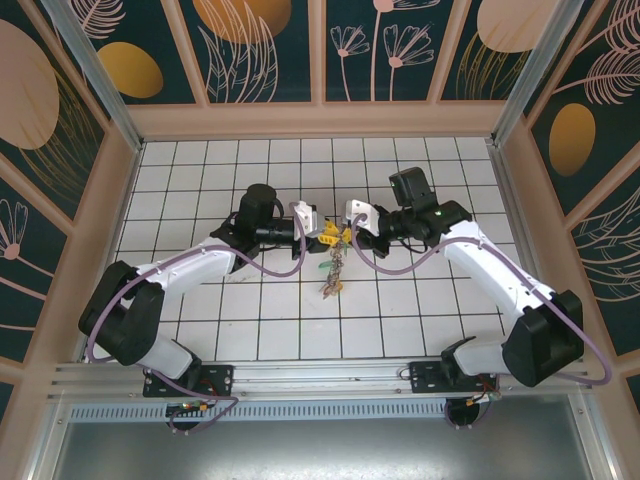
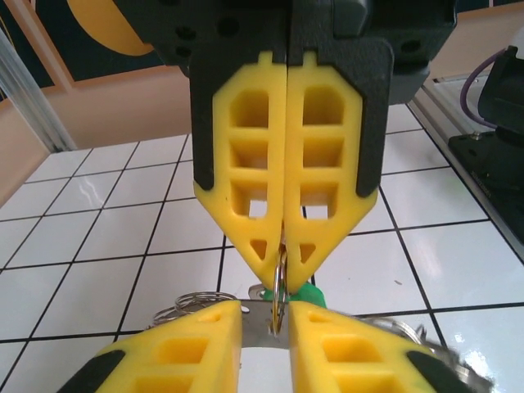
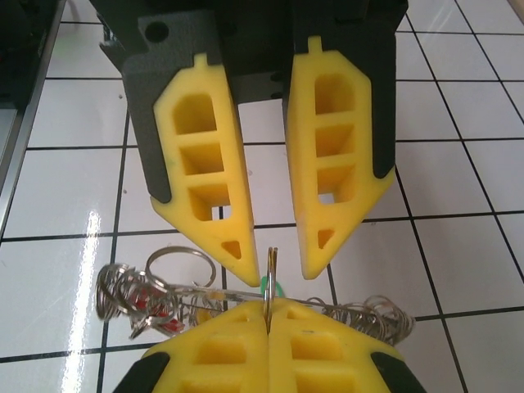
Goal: Put the keys on the keyring
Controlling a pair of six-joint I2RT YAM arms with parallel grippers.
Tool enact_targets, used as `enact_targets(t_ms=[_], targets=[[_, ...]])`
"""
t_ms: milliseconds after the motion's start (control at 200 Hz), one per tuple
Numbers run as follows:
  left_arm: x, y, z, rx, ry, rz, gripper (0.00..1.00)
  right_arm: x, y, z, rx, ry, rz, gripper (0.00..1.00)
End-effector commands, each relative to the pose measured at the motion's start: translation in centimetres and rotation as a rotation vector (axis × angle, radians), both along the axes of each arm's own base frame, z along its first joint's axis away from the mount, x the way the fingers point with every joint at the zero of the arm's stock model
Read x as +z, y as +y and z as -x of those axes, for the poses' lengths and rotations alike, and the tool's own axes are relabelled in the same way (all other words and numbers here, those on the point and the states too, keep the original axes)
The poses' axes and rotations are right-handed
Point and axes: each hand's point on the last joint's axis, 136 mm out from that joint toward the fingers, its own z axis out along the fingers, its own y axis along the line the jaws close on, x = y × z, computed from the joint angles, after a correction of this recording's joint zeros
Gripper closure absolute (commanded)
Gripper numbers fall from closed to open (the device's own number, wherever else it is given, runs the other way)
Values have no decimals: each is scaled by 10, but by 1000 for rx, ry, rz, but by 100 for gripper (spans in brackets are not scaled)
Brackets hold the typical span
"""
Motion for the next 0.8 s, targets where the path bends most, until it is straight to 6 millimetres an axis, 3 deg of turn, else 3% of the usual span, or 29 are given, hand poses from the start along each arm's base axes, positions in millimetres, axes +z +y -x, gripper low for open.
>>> enact_targets(t_ms=[0,75,275,350,465,796], targets=[[12,-5,2,-30,-28,30,86,17,8,-3,29,-54,-30,100],[7,-5,1,-31,-28,11,100,16,8,-4,25,-61,-26,100],[3,-2,3,-29,-36,10,100,19,10,-2,25,-69,-43,100],[14,-1,6,-23,-39,69,100,20,9,0,22,-84,-52,82],[30,-3,15,-58,-11,163,100,16,4,5,16,-68,-67,76],[47,-2,20,-79,15,298,100,20,-13,11,-44,-62,-117,75]])
